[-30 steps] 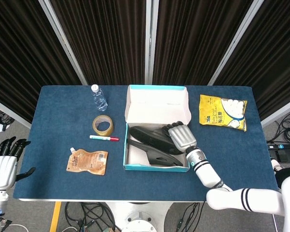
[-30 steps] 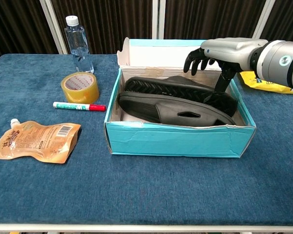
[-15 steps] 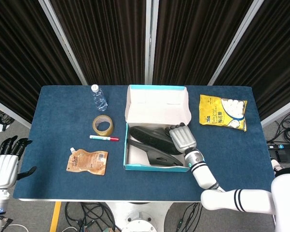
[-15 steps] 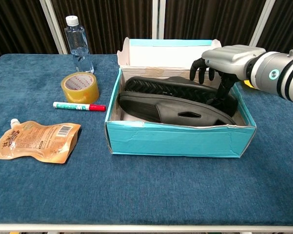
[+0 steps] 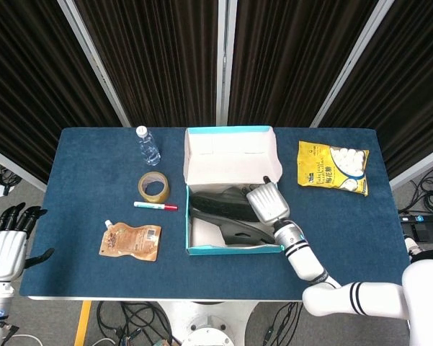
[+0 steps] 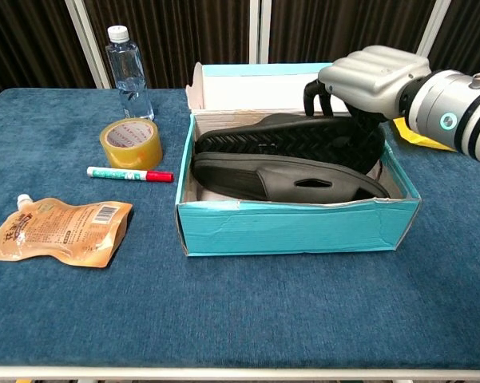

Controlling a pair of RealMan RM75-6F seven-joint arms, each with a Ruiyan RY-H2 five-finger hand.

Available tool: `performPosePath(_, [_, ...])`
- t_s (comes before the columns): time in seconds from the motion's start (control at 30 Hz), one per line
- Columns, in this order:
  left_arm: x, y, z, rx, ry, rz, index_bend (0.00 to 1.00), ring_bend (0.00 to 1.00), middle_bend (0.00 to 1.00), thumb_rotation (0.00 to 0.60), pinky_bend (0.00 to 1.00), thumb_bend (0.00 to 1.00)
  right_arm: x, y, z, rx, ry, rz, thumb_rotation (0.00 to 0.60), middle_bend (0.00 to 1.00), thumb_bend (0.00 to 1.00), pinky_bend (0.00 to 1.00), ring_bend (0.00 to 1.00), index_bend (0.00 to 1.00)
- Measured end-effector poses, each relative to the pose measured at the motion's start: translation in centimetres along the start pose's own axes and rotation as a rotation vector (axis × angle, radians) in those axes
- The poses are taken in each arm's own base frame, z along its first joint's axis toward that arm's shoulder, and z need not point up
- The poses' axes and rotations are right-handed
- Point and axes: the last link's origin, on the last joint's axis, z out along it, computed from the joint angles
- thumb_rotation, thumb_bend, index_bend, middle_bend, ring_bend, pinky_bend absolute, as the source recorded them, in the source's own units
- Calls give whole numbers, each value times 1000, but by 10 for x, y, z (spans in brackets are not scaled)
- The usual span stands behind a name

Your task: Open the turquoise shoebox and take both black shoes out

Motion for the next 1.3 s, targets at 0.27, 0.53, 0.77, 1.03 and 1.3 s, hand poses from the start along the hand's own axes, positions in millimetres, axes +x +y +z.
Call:
performPosePath(0.27, [0,0,-1,1,3,0,228,82,181,600,115,18,16,0,-3,69,94,-135,600,537,652,268,563,619])
performPosePath(0.53, [0,-1,0,-1,6,0,228,82,182,600,115,18,32,12,-16,74,200,-110,600,555,653,268,564,639])
performPosePath(0.77, [1,1,3,-11,12,4,228,82,182,600,115,18,41,35,-29,50,258,56,600,582,654,267,591,672])
performPosePath(1.03, [5,3,5,-16,24,8,228,82,181,600,115,18,56,73,-53,40,391,237,600,596,654,271,604,684])
performPosePath(1.3, [6,5,7,-30,32,12,228,82,181,600,115,18,66,131,-105,-54,504,261,600,599,655,271,604,685])
